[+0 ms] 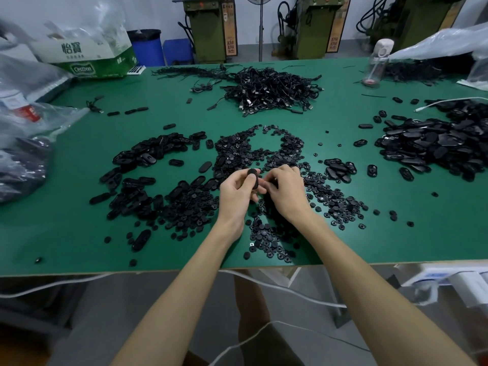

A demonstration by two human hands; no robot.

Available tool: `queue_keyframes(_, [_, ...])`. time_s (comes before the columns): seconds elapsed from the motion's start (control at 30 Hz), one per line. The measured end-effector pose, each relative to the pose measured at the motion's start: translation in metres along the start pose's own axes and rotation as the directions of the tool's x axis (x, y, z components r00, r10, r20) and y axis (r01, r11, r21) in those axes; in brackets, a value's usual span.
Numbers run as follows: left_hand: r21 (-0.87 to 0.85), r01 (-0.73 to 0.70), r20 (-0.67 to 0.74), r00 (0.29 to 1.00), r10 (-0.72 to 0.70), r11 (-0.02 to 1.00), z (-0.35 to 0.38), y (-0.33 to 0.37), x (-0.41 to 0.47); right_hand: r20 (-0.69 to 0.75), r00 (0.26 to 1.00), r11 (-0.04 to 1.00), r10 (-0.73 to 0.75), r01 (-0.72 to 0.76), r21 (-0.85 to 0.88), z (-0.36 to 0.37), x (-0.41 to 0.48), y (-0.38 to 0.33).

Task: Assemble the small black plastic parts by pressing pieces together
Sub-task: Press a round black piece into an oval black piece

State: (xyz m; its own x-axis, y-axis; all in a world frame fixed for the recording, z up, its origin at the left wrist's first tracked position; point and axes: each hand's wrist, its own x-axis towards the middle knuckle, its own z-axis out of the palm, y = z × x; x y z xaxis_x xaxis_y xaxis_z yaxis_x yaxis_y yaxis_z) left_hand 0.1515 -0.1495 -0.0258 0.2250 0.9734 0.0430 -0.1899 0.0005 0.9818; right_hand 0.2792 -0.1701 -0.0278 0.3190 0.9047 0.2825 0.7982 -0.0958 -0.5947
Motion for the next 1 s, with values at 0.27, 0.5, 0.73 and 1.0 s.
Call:
queue_keyframes(0.27, [0.070, -0.058, 0.000, 0.998, 0.058, 0.996, 0.000, -0.003, -0.001, -0.045, 0.996, 0.947, 0.075, -0.057, 0.315, -0.007, -0.002, 0.001])
queue_keyframes(0.5, [0.102, -0.049, 0.000, 0.999, 0.049, 0.994, 0.001, -0.004, 0.000, -0.102, 0.987, 0.903, 0.124, -0.070, 0.424, -0.012, -0.005, 0.011])
queue_keyframes(0.73, [0.155, -0.050, 0.009, 0.999, 0.049, 0.987, 0.002, -0.004, 0.000, -0.077, 0.991, 0.868, 0.106, -0.054, 0.494, -0.016, -0.007, 0.015])
queue_keyframes(1.0, [0.185, -0.060, 0.025, 0.998, 0.056, 0.981, 0.001, -0.005, 0.000, -0.060, 0.996, 0.846, 0.070, -0.028, 0.532, -0.017, -0.008, 0.015])
